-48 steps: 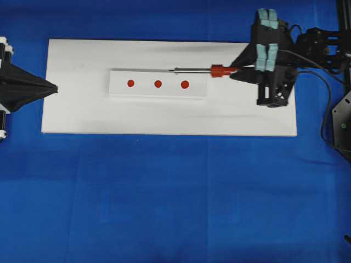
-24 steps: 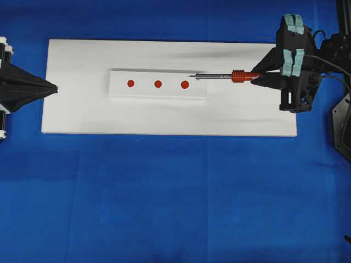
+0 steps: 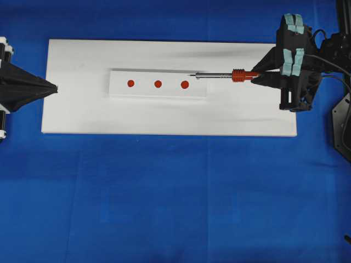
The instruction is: Touch the tip of the soldering iron to the mark.
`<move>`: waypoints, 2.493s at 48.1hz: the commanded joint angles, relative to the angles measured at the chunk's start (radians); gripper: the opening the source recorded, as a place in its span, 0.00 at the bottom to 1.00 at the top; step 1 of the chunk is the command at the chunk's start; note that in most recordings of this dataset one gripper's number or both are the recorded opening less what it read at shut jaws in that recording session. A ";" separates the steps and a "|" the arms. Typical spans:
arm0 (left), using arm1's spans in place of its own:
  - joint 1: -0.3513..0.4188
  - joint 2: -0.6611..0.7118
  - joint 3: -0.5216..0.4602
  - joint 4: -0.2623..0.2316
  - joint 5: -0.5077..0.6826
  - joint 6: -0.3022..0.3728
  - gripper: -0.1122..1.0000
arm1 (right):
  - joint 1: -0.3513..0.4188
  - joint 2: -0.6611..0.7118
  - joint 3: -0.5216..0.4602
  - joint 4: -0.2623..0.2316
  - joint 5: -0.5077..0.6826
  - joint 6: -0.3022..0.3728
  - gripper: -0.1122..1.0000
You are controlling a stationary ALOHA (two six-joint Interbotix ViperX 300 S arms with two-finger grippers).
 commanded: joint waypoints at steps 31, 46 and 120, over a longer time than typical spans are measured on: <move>0.003 0.003 -0.012 0.000 -0.011 0.000 0.12 | -0.003 0.133 -0.009 -0.002 -0.066 -0.003 0.16; 0.003 0.005 -0.012 0.000 -0.009 0.000 0.12 | -0.003 0.204 0.002 -0.002 -0.114 -0.006 0.16; 0.003 0.003 -0.012 0.000 -0.011 0.000 0.12 | -0.003 0.238 0.009 -0.002 -0.129 -0.005 0.16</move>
